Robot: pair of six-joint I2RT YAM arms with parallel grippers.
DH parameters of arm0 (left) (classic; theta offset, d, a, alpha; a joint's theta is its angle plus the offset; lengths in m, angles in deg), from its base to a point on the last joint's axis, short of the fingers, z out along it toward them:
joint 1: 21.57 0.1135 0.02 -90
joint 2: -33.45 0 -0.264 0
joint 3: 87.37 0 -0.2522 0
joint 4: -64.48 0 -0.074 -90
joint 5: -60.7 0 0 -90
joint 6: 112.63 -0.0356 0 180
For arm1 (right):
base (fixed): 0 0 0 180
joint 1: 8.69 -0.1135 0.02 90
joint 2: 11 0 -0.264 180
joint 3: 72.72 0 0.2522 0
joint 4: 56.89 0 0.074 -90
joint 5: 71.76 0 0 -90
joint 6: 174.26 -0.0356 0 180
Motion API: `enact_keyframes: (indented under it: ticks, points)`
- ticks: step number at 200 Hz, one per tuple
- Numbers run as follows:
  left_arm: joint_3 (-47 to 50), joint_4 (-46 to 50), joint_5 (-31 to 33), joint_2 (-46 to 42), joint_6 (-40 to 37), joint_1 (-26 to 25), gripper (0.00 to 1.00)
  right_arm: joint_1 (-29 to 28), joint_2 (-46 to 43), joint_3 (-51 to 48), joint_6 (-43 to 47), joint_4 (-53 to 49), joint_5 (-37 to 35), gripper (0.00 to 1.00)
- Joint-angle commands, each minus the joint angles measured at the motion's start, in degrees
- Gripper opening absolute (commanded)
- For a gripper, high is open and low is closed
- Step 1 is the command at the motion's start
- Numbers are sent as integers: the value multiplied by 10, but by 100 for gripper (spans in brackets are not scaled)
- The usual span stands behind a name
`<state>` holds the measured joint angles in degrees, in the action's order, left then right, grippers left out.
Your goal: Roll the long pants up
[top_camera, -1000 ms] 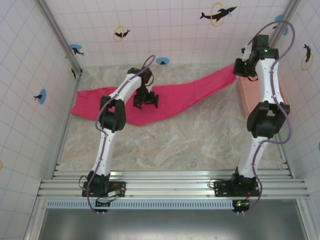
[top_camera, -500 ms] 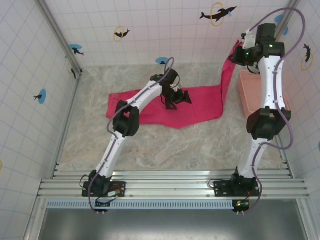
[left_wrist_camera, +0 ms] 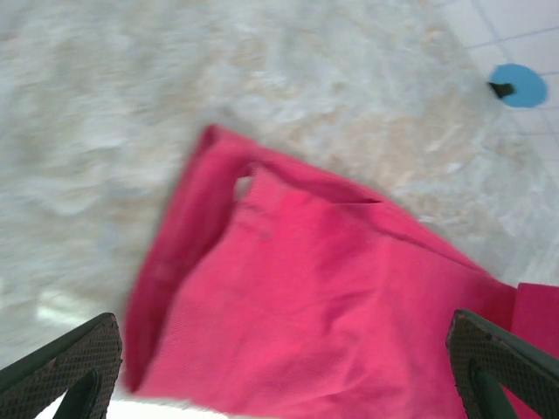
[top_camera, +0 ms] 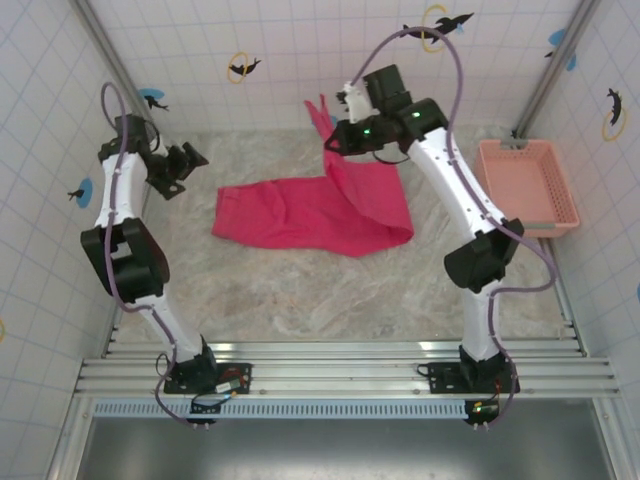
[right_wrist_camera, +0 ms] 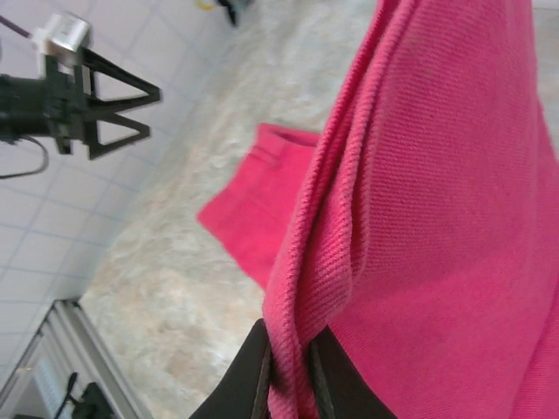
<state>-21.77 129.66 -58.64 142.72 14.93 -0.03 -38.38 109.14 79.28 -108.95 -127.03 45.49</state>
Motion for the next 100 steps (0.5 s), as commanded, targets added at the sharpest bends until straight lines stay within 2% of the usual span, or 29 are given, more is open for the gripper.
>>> enact_keyframes:
  ticks: [1,31,67,77,100]
  points:
    - [53,42,7,1,-75,3,98,-44,78,81,-50,41,4,0]
    - [90,39,3,17,-111,18,97,-98,187,114,-144,135,67,0]
    - [98,40,-14,46,-127,18,98,-148,290,177,-182,148,57,1]
    - [97,41,-12,49,-133,18,98,-156,302,176,-185,147,58,9]
    - [89,49,-13,59,-145,19,97,-169,324,176,-189,154,78,45]
